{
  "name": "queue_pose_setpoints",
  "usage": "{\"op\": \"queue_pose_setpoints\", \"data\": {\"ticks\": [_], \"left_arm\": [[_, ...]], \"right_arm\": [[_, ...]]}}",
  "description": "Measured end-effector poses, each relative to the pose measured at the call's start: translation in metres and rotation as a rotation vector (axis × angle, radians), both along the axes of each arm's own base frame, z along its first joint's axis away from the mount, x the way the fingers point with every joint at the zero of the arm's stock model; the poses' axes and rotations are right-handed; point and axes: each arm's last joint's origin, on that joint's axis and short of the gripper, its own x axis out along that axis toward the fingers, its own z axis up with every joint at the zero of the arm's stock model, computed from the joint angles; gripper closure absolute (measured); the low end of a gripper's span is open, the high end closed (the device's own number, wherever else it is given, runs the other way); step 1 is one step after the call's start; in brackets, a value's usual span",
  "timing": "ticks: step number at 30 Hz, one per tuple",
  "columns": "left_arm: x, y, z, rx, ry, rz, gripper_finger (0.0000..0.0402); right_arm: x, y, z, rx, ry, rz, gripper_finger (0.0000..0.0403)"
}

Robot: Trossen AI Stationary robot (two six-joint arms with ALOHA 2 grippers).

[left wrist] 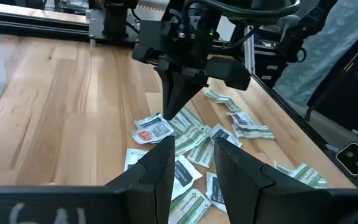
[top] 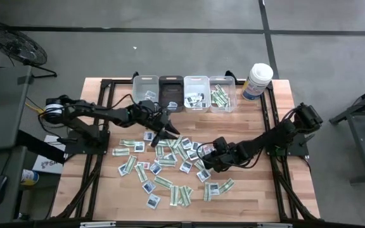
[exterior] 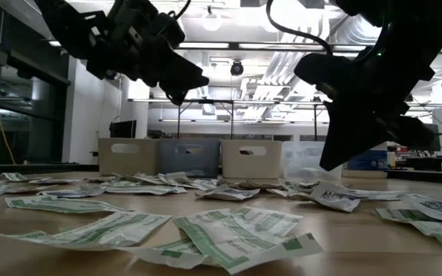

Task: Pick & Place First Aid Supplies
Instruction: Put the orange ointment pack into the gray bin

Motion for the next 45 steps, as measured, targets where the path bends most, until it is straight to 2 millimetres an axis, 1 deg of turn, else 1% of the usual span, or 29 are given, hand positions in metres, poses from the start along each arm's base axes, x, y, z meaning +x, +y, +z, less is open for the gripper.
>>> {"op": "queue_pose_setpoints", "data": {"ticks": [4, 9, 12, 15, 20, 24, 30, 36, 45], "left_arm": [[0.007, 0.001, -0.012, -0.007, 0.009, 0.001, 0.0291], [0.017, 0.003, -0.023, -0.073, -0.019, -0.017, 0.0291], [0.021, 0.004, -0.025, -0.095, -0.047, -0.003, 0.0291], [0.026, 0.005, -0.028, -0.104, -0.035, -0.006, 0.0291], [0.042, -0.002, -0.032, -0.11, -0.026, -0.054, 0.0291], [0.052, -0.004, -0.036, -0.111, -0.017, -0.053, 0.0291], [0.062, -0.002, -0.044, -0.135, 0.013, -0.053, 0.0291], [0.069, -0.001, -0.054, -0.144, 0.039, -0.052, 0.0291], [0.083, 0.001, -0.058, -0.151, 0.036, -0.084, 0.0291]], "right_arm": [[0.0, 0.003, -0.001, -0.04, -0.03, -0.031, 0.0403], [-0.004, 0.01, 0.0, -0.09, -0.065, -0.049, 0.0403], [-0.005, 0.014, -0.002, -0.092, -0.064, -0.038, 0.0403], [-0.007, 0.021, -0.007, -0.092, -0.053, -0.021, 0.0403], [-0.006, 0.028, -0.016, -0.046, -0.035, -0.011, 0.0403], [-0.004, 0.029, -0.015, -0.027, -0.07, -0.026, 0.0403], [-0.006, 0.027, -0.012, -0.011, -0.061, -0.048, 0.0403], [-0.006, 0.017, -0.012, -0.002, -0.02, -0.082, 0.0403], [-0.001, 0.004, -0.013, -0.002, 0.002, -0.105, 0.0403]]}}
